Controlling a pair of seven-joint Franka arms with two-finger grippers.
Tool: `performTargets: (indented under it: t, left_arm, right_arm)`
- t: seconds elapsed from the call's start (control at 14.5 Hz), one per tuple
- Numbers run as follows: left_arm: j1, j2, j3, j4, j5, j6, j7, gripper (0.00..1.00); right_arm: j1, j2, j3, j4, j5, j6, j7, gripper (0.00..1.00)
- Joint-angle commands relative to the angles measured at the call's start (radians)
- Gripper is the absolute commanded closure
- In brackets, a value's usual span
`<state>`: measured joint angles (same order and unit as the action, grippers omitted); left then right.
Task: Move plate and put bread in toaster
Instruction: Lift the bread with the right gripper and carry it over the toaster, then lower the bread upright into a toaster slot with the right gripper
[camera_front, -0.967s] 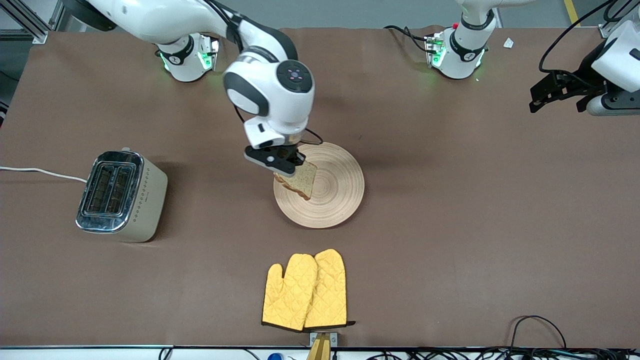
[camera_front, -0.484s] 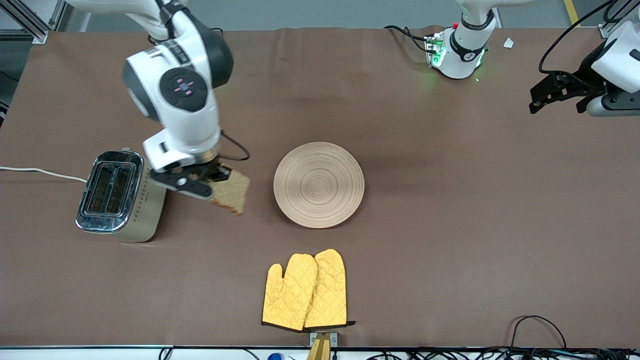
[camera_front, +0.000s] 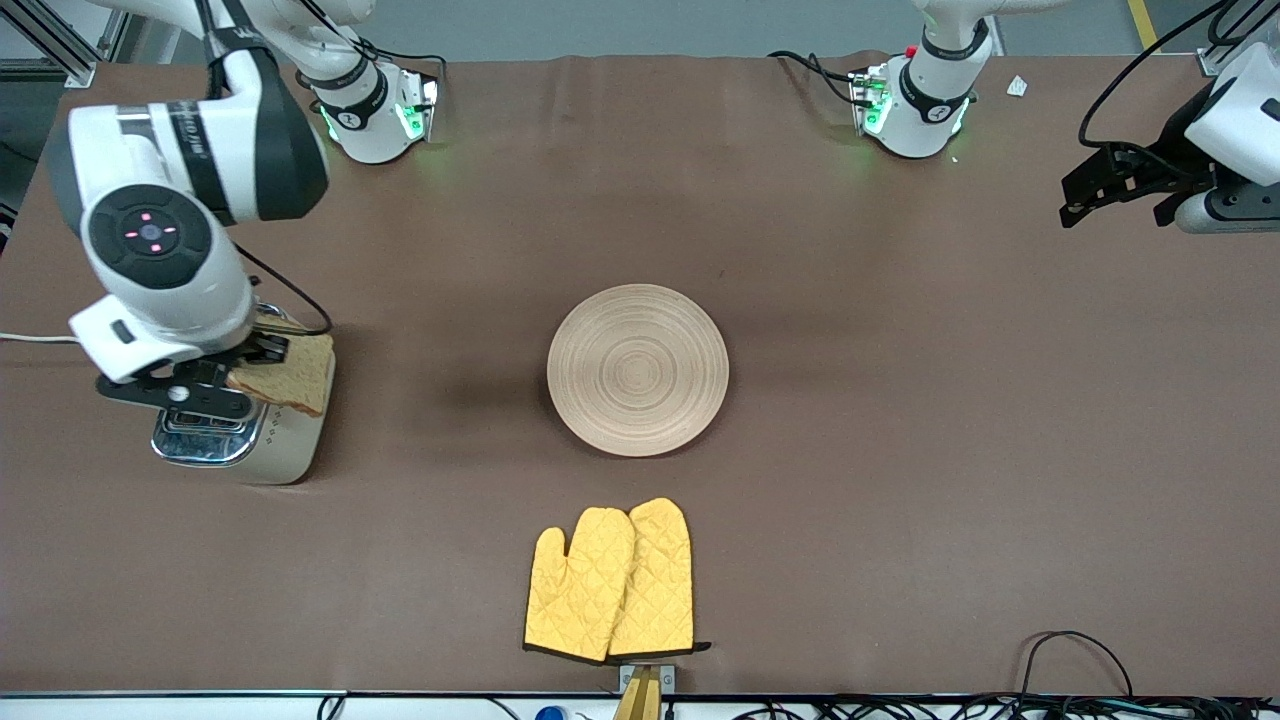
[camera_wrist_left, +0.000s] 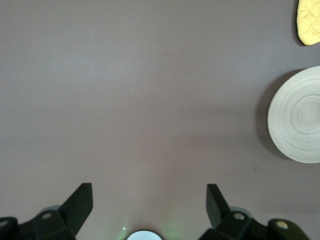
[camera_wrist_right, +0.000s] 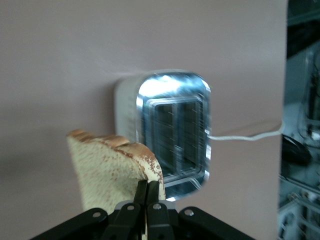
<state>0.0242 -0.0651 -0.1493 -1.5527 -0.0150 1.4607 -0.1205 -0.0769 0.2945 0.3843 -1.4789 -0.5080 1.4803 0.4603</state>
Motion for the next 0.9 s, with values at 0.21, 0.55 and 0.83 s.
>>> performTargets:
  t: [0.21, 0.55, 0.83]
  left_arm:
    - [-0.001, -0.008, 0.0, 0.0, 0.012, 0.0, -0.008, 0.0]
    - [-0.003, -0.007, 0.0, 0.0, 0.014, 0.001, -0.008, 0.0]
    - [-0.003, -0.005, 0.0, 0.0, 0.014, 0.003, -0.008, 0.0]
  right_arm:
    - [0.017, -0.018, -0.042, -0.043, -0.101, -0.104, -0.012, 1.0]
    - [0.016, 0.006, -0.067, -0.078, -0.248, -0.127, -0.006, 1.0]
    - [0.019, 0.029, -0.071, -0.078, -0.257, -0.109, 0.0, 1.0]
